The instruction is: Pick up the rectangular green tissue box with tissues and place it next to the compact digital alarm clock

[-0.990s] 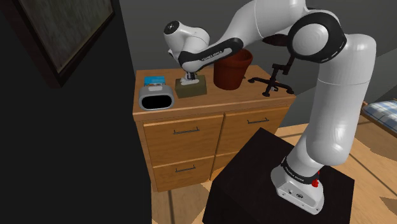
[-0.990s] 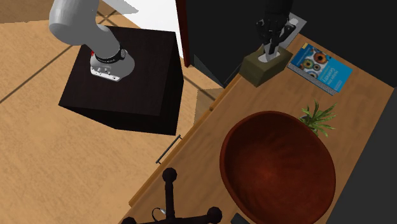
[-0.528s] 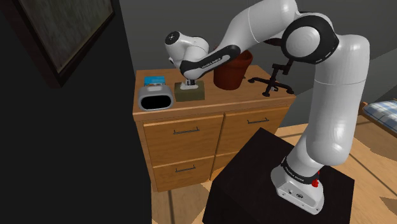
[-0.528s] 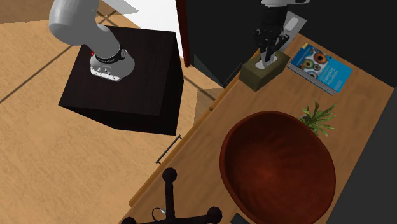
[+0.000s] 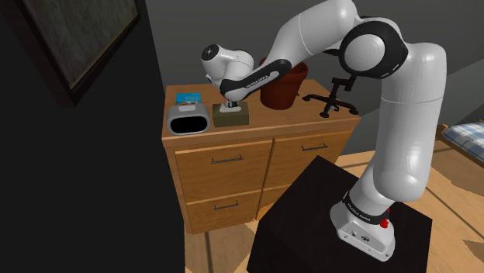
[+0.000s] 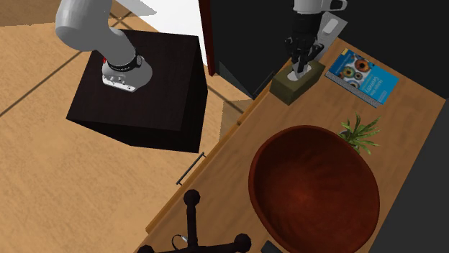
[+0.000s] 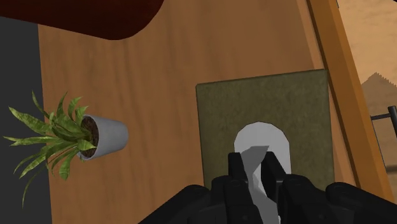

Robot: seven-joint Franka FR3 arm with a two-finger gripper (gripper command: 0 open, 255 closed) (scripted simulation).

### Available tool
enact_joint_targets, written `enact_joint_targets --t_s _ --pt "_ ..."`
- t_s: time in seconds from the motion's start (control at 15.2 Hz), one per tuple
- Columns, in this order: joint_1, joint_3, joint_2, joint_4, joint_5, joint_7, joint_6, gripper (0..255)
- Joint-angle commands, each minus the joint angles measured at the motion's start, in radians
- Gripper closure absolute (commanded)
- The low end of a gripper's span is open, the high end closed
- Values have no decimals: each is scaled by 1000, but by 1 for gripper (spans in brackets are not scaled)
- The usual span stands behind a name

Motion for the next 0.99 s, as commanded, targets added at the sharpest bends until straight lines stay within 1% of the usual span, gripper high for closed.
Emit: enact_joint_targets --t_s 0.0,0.13,0.2,0.53,0.79,0.92 --pt "3 3 5 -2 1 2 3 255" --pt "3 3 5 -2 1 2 3 255" --pt "2 2 5 -1 1 1 3 0" --pt "3 3 5 -2 1 2 3 0" --pt "33 27 -47 30 33 -16 -92 0" --pt "33 27 -47 30 33 -16 -92 0"
